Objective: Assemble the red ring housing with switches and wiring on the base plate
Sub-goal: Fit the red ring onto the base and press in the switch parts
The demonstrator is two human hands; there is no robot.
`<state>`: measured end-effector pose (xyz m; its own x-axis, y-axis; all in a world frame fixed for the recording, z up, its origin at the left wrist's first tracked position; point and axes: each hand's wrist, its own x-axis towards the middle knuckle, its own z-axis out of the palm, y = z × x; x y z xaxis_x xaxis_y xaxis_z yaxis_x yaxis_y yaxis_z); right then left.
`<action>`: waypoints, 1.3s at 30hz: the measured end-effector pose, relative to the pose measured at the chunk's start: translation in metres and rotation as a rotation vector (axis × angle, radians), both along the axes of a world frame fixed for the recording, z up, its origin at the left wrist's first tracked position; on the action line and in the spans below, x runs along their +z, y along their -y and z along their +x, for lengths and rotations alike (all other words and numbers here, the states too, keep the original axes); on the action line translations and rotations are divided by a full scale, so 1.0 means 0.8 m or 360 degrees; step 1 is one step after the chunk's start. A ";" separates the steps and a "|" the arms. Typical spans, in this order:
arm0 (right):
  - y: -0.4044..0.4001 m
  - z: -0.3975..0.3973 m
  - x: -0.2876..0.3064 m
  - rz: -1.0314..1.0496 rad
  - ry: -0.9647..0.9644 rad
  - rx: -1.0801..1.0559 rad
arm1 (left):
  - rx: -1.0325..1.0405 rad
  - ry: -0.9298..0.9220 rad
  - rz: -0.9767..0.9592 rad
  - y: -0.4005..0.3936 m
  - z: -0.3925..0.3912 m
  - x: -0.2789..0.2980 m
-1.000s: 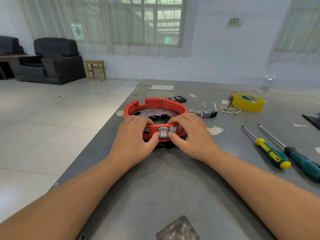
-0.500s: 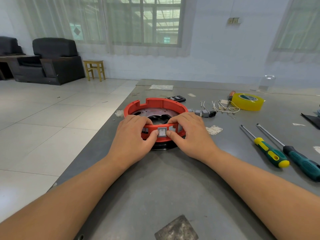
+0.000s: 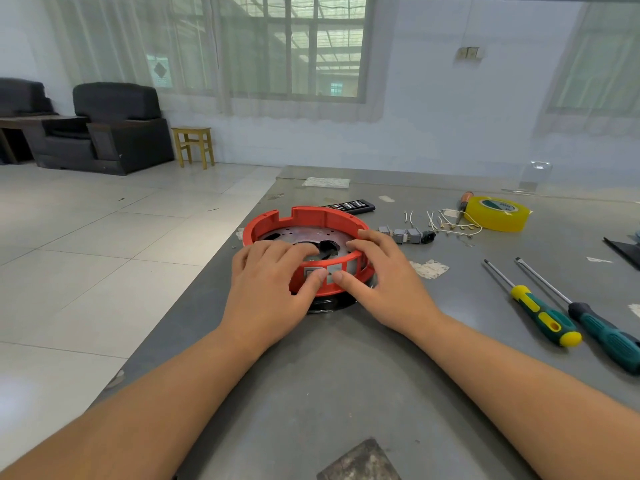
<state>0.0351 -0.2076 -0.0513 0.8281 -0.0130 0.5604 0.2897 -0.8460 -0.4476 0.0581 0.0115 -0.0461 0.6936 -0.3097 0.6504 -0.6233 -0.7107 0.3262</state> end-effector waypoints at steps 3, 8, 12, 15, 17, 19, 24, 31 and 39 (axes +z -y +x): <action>-0.003 0.000 -0.002 -0.0016 -0.0037 0.0078 | -0.0002 0.0032 0.0062 -0.002 0.001 0.000; 0.030 0.007 0.001 0.0037 0.0060 -0.0240 | 0.0018 -0.0013 0.0010 -0.007 0.009 -0.002; 0.062 0.031 0.000 -0.0470 -0.0077 -0.0688 | 0.0014 -0.0030 -0.0034 -0.003 0.017 -0.004; 0.078 0.062 0.002 -0.0645 -0.0097 -0.0852 | 0.0018 -0.0031 -0.0042 -0.001 0.022 -0.007; 0.087 0.083 0.002 -0.0697 -0.0105 -0.0897 | 0.0008 -0.0030 -0.0051 0.000 0.025 -0.008; 0.095 0.102 0.002 -0.0734 -0.0123 -0.0893 | -0.0005 -0.0028 -0.0066 0.001 0.027 -0.009; 0.107 0.140 0.005 -0.0862 -0.0248 -0.0812 | -0.0027 -0.0026 -0.0070 0.001 0.029 -0.010; 0.108 0.148 0.005 -0.0868 -0.0216 -0.0632 | -0.0036 -0.0050 -0.0056 -0.001 0.027 -0.009; 0.073 0.084 0.007 -0.0414 0.0050 -0.0361 | -0.0046 -0.0080 -0.0042 -0.001 0.020 -0.004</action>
